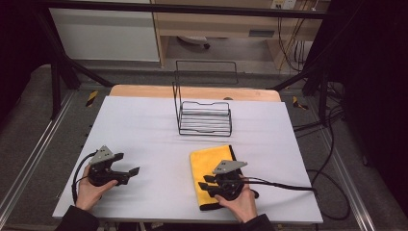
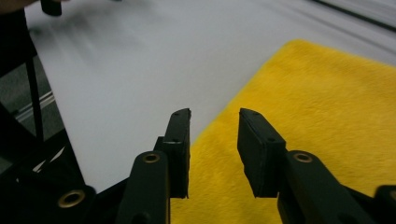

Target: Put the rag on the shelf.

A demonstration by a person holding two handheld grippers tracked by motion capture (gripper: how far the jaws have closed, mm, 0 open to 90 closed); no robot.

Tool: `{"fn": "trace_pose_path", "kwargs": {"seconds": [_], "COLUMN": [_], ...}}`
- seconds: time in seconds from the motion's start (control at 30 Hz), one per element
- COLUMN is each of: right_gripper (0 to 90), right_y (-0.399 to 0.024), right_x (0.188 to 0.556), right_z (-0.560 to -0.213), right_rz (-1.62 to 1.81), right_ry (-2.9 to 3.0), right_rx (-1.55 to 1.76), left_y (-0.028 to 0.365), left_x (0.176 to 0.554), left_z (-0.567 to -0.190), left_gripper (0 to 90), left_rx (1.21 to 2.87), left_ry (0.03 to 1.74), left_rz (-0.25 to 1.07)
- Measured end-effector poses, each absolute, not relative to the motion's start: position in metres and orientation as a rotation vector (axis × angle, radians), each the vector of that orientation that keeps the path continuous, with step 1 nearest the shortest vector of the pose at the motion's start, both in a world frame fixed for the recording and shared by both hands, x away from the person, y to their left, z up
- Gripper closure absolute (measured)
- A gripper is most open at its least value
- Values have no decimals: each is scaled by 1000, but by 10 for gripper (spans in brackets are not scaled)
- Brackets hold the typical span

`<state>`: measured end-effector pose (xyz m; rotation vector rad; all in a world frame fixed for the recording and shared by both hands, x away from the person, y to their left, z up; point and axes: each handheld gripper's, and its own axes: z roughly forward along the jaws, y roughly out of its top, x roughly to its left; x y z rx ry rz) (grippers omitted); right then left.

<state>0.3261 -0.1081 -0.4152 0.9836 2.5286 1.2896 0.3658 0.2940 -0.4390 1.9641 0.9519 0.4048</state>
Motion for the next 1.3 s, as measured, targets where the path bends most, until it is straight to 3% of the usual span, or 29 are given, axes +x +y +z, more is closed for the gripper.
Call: {"fn": "trace_pose_path", "kwargs": {"seconds": [0.23,0.47,0.77,1.3], "right_gripper": [378,187,78,44], "right_y": [-141,-163,-191,-217], "right_x": [344,361,374,378], "right_z": [-412,-421,-429,-434], "right_rz": [1346,1322,1285,1284], "right_ry": [2400,2369,2371,2328], "right_rx": [1043,1091,1177,1204], "left_y": [292,288,273,225], "left_x": [366,367,368,376], "left_z": [-439,-439,-437,-428], "left_gripper": [76,72,68,76], "left_rx": [1968,1980,1993,2041], "left_ry": [956,960,949,920], "left_rz": [402,398,378,361]}}
